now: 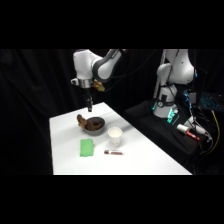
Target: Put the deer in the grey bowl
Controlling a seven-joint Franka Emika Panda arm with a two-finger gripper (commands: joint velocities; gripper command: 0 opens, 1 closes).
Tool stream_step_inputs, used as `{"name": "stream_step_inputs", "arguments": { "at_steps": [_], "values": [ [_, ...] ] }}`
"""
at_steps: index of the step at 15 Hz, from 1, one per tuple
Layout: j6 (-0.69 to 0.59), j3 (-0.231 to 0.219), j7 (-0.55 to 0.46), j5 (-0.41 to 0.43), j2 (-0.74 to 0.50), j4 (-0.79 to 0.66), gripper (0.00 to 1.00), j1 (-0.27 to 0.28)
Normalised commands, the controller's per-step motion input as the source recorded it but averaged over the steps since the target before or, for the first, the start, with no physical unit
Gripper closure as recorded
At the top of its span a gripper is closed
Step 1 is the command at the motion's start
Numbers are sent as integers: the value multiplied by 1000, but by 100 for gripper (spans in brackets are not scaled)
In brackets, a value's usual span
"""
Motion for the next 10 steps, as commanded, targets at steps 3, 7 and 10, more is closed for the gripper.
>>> {"name": "stream_step_inputs", "arguments": {
  "at_steps": [3,7,10],
  "values": [
    [-354,38,-113,7,-397,25,0,48],
    [-282,50,-154,112,-257,90,0,42],
    [-205,34,-211,188,-111,112,0,35]
  ]
}}
